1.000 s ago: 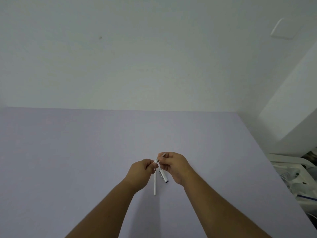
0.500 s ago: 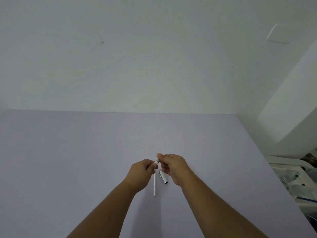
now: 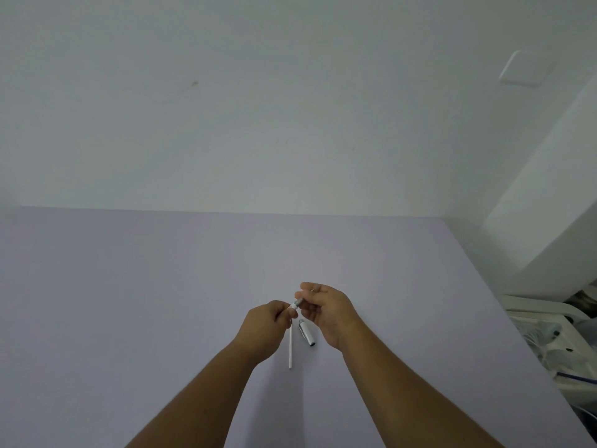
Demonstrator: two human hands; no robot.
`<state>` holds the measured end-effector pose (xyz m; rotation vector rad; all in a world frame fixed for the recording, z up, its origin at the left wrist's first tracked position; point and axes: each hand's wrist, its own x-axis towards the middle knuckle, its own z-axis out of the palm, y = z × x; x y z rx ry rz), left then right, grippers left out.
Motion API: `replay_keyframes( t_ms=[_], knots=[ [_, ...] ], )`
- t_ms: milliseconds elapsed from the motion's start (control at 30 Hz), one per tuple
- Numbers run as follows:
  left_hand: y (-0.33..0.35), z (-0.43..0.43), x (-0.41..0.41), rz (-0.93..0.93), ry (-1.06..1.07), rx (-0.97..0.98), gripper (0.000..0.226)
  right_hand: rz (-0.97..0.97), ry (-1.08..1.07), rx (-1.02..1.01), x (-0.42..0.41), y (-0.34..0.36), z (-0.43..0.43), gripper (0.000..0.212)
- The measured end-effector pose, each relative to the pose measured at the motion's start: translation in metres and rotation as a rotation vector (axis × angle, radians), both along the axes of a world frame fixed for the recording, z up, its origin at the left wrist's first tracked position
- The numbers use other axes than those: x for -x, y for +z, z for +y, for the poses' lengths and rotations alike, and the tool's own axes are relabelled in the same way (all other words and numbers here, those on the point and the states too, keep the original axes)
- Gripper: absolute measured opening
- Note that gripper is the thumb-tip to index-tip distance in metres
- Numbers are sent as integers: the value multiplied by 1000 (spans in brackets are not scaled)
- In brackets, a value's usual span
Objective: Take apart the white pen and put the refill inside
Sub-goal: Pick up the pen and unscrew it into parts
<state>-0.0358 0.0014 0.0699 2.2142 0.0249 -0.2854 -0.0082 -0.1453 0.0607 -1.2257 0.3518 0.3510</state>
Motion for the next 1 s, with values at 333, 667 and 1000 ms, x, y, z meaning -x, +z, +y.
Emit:
replay_keyframes(
  t_ms=[333,667,1000],
  knots=[
    [2,1,-2,-31,1,-33,28,7,11,46,-2,0,2,3],
    [-1,1,-3,-16,10,-25,27,31,7,65,-1,1,4,8],
    [0,0,-5,-18,7,-24,28,42,97,54,-1,-1,2,6]
  ],
)
